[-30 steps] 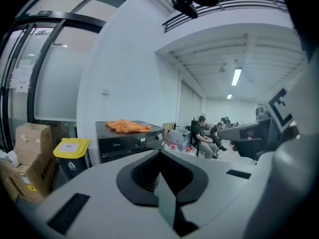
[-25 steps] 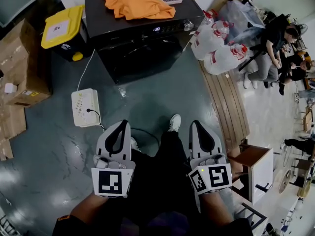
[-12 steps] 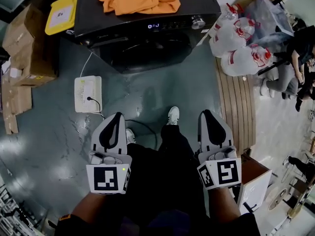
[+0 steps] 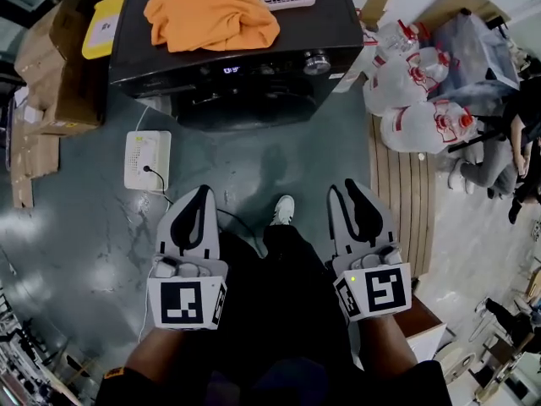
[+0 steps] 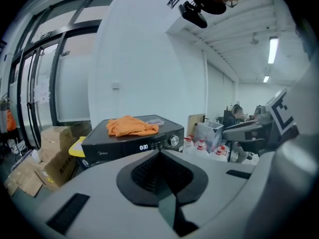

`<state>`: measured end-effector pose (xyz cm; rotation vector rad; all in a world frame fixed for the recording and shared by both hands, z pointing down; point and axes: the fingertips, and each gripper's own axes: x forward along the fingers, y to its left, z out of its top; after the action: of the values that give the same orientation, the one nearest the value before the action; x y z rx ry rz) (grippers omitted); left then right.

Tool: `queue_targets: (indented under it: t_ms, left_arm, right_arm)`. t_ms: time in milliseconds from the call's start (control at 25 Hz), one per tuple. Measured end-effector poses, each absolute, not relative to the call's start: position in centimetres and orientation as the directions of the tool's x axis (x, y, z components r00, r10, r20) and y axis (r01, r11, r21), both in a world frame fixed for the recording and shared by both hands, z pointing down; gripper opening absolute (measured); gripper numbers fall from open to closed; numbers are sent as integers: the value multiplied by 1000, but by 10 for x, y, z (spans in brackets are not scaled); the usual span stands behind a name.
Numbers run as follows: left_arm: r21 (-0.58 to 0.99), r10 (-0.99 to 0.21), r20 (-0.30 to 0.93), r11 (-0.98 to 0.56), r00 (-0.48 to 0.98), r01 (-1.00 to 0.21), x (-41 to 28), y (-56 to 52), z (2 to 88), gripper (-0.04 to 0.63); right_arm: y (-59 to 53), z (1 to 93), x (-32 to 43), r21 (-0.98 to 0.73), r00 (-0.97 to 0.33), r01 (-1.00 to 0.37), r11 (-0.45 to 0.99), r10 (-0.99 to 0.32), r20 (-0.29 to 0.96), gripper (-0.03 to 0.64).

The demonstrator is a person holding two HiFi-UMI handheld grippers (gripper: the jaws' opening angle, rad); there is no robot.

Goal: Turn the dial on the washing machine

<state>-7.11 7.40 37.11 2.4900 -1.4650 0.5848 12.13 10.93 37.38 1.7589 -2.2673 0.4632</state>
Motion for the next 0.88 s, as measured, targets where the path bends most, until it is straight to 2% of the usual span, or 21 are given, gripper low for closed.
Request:
queue_targets:
  t_ms: [440, 640, 800, 880]
  left_arm:
    - [-17, -806, 430, -457, 406, -889, -54, 44, 374, 11]
    - [-21, -801, 423, -477, 425, -879, -49, 12, 379, 11]
    - [-28, -775, 463, -497, 430, -867, -48, -12, 388, 11]
    - [-31, -785, 431, -505, 444, -863, -46, -27, 385, 11]
  right_arm:
    - [63, 389, 127, -80, -279, -959, 271, -869, 409, 133]
    - [31, 403, 129, -54, -225, -973, 225, -862, 455, 153]
    - [1, 408, 131, -23, -187, -980, 199, -865, 465, 166]
    - [-13, 410, 133, -11, -165, -983, 181, -869, 467, 171]
